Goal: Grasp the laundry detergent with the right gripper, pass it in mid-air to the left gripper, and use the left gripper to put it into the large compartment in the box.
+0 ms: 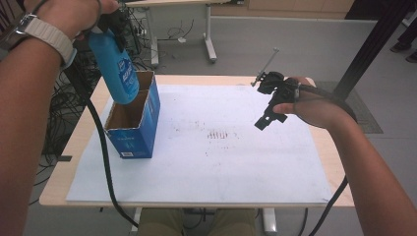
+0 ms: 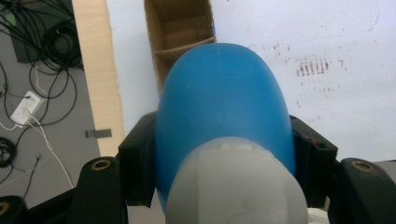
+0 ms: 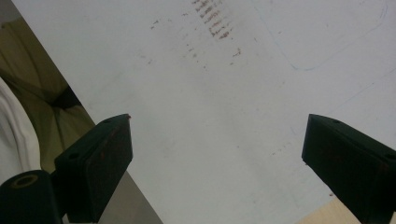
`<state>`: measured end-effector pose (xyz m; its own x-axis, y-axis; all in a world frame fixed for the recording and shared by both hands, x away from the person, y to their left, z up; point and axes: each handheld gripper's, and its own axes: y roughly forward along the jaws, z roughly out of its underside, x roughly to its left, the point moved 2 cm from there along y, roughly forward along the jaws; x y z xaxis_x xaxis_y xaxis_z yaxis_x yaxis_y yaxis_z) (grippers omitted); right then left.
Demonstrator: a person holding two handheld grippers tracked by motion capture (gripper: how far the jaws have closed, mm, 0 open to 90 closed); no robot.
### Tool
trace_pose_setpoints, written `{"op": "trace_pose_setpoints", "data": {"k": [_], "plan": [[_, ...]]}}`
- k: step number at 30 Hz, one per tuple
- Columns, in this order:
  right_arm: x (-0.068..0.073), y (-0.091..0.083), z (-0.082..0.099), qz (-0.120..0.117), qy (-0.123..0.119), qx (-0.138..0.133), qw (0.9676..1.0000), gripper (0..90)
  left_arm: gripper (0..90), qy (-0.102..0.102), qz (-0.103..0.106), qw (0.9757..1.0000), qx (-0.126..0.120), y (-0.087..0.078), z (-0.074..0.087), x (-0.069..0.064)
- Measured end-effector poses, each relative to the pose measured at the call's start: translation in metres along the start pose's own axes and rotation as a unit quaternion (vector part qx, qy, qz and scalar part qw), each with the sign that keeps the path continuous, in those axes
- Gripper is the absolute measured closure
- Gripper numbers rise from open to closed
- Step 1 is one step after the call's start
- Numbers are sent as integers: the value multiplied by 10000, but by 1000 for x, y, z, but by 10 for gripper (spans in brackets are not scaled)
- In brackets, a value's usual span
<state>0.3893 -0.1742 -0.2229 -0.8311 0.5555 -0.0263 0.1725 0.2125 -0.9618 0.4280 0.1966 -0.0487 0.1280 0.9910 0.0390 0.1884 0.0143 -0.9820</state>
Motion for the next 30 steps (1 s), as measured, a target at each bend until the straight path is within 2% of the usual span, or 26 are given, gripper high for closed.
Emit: {"op": "trace_pose_setpoints", "data": {"k": [6, 19, 30], "plan": [[2, 1, -2, -17, -26, -17, 10000, 85, 376, -36, -82, 10000, 4, 3, 0, 3], [2, 2, -2, -25, -21, -32, 10000, 84, 376, -180, -116, 9997, -93, 11, 1, 12], [1, 4, 0, -44, -3, -26, 10000, 81, 376, -248, -211, 9995, -27, 27, -2, 17]]}}
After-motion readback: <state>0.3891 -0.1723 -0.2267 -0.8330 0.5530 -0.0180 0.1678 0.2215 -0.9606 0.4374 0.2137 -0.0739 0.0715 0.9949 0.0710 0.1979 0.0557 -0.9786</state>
